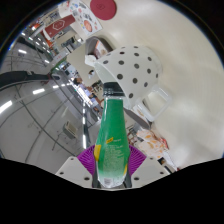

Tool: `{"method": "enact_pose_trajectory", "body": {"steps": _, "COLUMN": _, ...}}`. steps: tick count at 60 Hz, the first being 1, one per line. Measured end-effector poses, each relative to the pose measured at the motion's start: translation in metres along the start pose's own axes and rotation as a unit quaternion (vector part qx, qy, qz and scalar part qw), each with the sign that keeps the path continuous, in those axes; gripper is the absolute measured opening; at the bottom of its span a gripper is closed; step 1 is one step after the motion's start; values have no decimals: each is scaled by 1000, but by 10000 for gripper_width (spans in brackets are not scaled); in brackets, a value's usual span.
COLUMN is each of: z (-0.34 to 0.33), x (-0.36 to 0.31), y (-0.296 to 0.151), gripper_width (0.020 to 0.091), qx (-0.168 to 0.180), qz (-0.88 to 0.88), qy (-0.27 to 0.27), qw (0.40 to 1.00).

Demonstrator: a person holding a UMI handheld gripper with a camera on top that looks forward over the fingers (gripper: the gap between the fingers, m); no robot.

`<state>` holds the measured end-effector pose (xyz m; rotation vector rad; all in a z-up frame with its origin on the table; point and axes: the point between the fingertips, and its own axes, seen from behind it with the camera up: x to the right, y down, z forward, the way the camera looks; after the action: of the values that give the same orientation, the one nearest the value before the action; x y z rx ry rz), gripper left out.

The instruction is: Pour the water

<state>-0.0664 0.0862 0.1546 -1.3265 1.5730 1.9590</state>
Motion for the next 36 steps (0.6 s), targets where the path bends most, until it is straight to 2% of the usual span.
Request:
{"method": "enact_pose_trajectory", "body": {"steps": 8, "z": 2, "x": -13, "y": -1, "gripper_width": 380, "qx": 4, "qz": 47, "qy": -21, "qw": 999}}
{"method": "enact_pose_trajectory", "body": {"steps": 15, "z": 4, "x": -20, "y": 17, "gripper_width": 380, "qx": -20, "qz": 34, "qy": -25, "qw": 999}}
{"method": "enact_pose_trajectory", "body": {"steps": 21, "z": -16, "x": -53, "y": 49, "gripper_width": 380, "qx": -50, "qz": -85, "qy": -46, "qw": 994}}
{"method": "enact_pose_trajectory", "body": {"steps": 25, "z": -18, "x": -93, "y": 47, "gripper_width": 382, "qx": -55, "qz": -230, "qy": -58, "qw": 970}}
{"method": "enact_pose_trajectory", "body": {"steps": 27, "z": -32, "x": -111, "y": 46, "gripper_width": 381, "qx": -45, "qz": -309, "qy": -60, "qw": 948}}
{"method": "enact_pose_trajectory", "body": {"steps": 31, "z": -36, "x": -157, "y": 20, "gripper_width": 384, "qx": 4, "qz": -468, "qy": -57, "qw": 882}}
{"method": "enact_pose_trajectory", "body": {"steps": 36, "z": -72, "x": -206, "y": -20, "gripper_width": 384, "qx": 86, "qz": -663, "qy": -28, "qw": 743}}
